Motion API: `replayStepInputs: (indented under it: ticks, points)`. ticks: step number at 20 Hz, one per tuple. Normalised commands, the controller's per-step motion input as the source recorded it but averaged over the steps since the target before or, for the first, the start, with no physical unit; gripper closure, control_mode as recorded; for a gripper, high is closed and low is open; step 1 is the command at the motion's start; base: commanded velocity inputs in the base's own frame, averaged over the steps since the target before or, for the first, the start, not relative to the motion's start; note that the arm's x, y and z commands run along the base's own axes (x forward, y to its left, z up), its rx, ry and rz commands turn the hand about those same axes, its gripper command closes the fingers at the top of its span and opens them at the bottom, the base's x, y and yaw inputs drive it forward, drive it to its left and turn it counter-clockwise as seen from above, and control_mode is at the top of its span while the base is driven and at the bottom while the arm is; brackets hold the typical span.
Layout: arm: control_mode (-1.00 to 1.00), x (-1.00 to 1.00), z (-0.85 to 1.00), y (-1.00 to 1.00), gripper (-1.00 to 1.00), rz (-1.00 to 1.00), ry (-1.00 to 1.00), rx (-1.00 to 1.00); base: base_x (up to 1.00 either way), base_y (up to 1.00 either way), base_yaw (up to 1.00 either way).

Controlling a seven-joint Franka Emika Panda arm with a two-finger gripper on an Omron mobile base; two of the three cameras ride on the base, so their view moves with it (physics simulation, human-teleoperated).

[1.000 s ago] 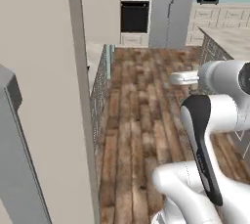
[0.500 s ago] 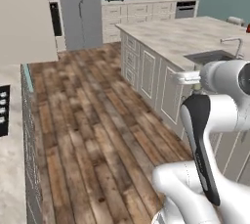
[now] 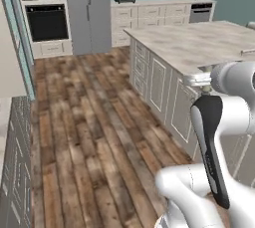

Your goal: Get the candle and the beer from the cabinet and move them to the dining counter.

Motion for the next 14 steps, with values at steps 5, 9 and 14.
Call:
replayStepInputs:
  ticks: [5,9,14]
  points:
    - [1.00,0.00,0.00,0.00,1.00,0.00,0.00,0.00,0.91,0.06,0.37]
    - [1.00,0.00,0.00,0.00,1.00,0.00,0.00,0.00,1.00,0.03,0.32]
    - [1.00,0.00,0.00,0.00,1.00,0.00,0.00,0.00,1.00,0.32,0.15]
